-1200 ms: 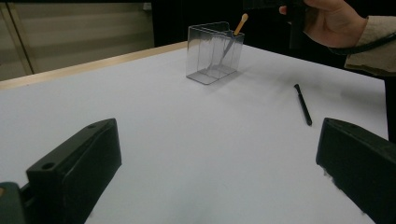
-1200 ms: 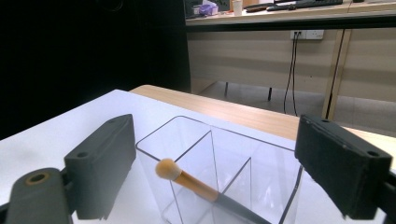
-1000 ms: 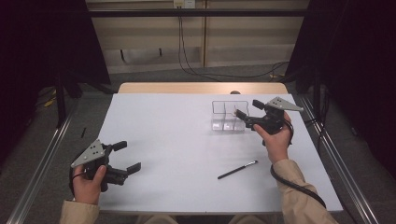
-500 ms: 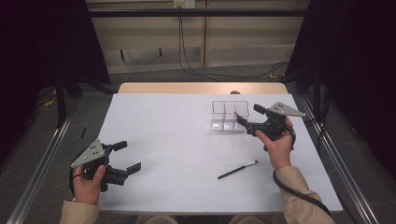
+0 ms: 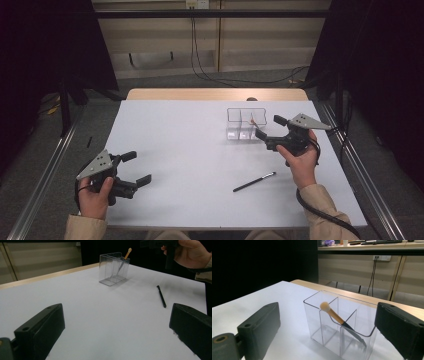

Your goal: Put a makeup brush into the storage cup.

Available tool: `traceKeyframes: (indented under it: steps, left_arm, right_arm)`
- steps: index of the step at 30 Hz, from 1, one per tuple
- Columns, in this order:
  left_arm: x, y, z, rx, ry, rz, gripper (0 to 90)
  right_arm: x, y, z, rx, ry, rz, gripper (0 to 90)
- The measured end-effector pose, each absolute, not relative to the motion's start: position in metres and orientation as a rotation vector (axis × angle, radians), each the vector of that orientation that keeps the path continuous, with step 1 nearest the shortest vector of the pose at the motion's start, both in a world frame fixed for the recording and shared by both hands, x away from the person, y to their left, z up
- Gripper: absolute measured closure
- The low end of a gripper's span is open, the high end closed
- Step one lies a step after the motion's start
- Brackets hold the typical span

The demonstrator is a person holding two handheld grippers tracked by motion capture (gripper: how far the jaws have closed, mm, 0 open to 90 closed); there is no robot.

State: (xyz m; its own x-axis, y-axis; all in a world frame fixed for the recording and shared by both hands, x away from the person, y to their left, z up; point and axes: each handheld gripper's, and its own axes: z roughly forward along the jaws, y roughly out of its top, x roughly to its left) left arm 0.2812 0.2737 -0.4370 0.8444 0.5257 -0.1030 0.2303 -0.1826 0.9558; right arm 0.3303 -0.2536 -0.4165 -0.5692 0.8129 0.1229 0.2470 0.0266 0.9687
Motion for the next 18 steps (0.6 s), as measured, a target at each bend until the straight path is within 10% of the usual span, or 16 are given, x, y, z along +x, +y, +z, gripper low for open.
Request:
traceKeyframes:
  steps: [18]
  left_arm:
    - [0.281,0.273,-0.437,1.768,0.576,0.294,0.0]
  right_arm:
    - [0.313,-0.256,-0.421,1.057,1.868,1.549,5.4]
